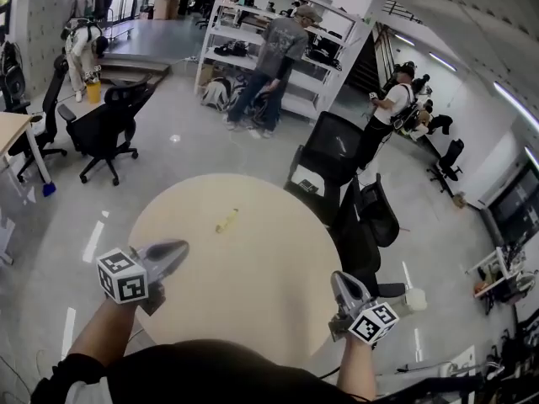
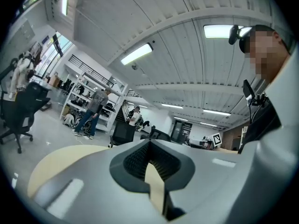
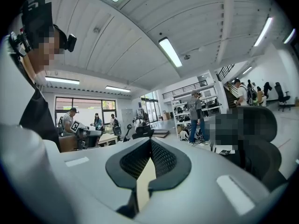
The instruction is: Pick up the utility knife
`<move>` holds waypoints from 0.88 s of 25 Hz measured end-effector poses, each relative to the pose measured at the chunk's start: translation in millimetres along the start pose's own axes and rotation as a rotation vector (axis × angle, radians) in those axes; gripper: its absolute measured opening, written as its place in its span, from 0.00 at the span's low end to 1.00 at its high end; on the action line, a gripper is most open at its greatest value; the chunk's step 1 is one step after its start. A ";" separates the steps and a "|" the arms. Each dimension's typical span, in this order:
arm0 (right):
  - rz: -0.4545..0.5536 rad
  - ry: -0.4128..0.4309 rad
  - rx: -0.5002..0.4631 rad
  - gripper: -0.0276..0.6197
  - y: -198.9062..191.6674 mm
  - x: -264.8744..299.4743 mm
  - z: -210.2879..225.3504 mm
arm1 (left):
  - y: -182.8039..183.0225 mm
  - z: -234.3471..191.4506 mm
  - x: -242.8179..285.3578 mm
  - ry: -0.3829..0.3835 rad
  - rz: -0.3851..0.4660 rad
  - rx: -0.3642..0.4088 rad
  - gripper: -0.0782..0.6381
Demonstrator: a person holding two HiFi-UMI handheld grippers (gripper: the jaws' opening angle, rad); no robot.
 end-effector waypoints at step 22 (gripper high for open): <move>-0.005 0.017 -0.003 0.07 -5.6 88.6 103.4 | -15.7 -112.8 116.8 0.165 -0.254 0.028 0.10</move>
Point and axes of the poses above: the fingertips, and each gripper's own axes: x forward along the fingers, z to its right, y out of its top, the point moved 5 cm from there along -x, backward along the fingers, and after that the axes turned 14 degrees about -y, right-handed, at the moved point
